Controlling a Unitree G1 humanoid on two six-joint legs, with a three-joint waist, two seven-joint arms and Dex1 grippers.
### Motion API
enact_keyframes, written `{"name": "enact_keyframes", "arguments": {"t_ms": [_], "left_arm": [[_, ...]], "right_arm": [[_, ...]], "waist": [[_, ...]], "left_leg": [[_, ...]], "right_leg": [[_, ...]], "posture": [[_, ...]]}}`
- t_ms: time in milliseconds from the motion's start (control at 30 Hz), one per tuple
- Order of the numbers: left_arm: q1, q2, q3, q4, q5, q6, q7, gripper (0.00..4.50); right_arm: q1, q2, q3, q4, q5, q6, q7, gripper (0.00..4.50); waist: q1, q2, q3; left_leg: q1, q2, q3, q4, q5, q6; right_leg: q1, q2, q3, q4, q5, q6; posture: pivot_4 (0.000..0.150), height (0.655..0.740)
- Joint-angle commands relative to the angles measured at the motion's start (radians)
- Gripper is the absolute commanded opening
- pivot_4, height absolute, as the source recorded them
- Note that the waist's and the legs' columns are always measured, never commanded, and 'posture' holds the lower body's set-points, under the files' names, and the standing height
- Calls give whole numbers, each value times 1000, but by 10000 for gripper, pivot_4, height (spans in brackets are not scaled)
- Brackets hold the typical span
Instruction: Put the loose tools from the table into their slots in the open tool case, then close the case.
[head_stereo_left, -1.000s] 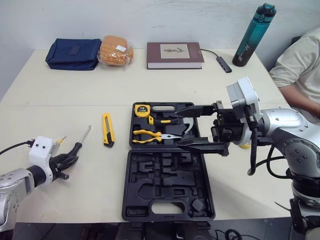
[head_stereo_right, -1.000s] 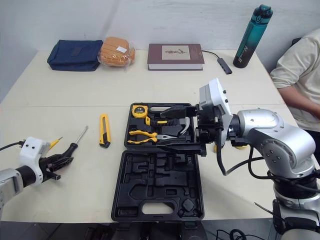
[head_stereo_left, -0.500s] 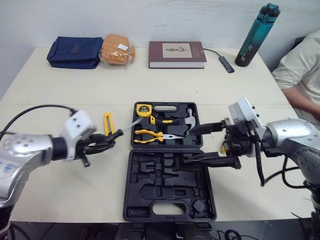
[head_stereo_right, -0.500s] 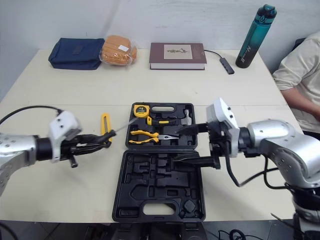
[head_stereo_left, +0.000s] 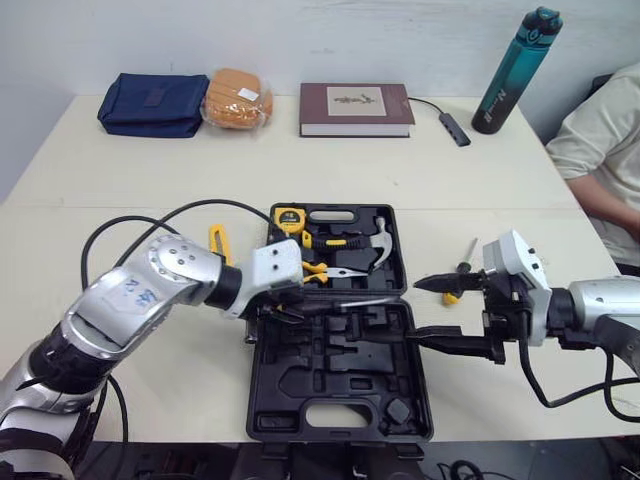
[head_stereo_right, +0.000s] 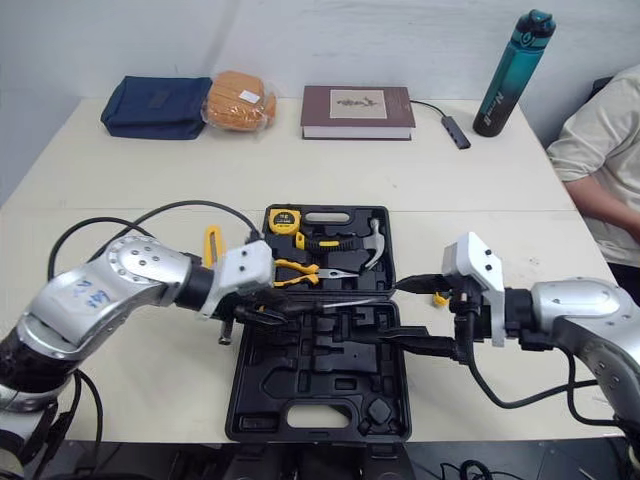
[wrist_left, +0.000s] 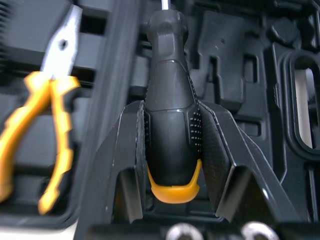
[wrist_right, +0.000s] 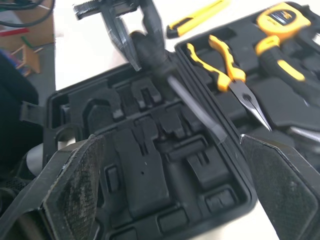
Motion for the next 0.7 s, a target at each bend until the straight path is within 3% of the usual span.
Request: {"name": "enact_keyframes", "arguments": {"t_ms": [33,700], "left_arm": [[-53,13,-74,1,81,-20,-27,8300],[-82,-30,-196,73,264,-82,-79,8300]], "right_arm": [[55,-19,-64,-36,3,-2,-9,45000],[124,-29,-90,-27,-26,-25,-19,45000]], "waist": [[3,0,0],[19,-1,0]], "left_leg": [[0,0,0,1,0,0],[-1,0,-1,5,0,1]], "right_leg": [[0,0,0,0,0,0],[1,0,0,1,0,0]], "posture": [[1500,7400],[1500,7400]]}}
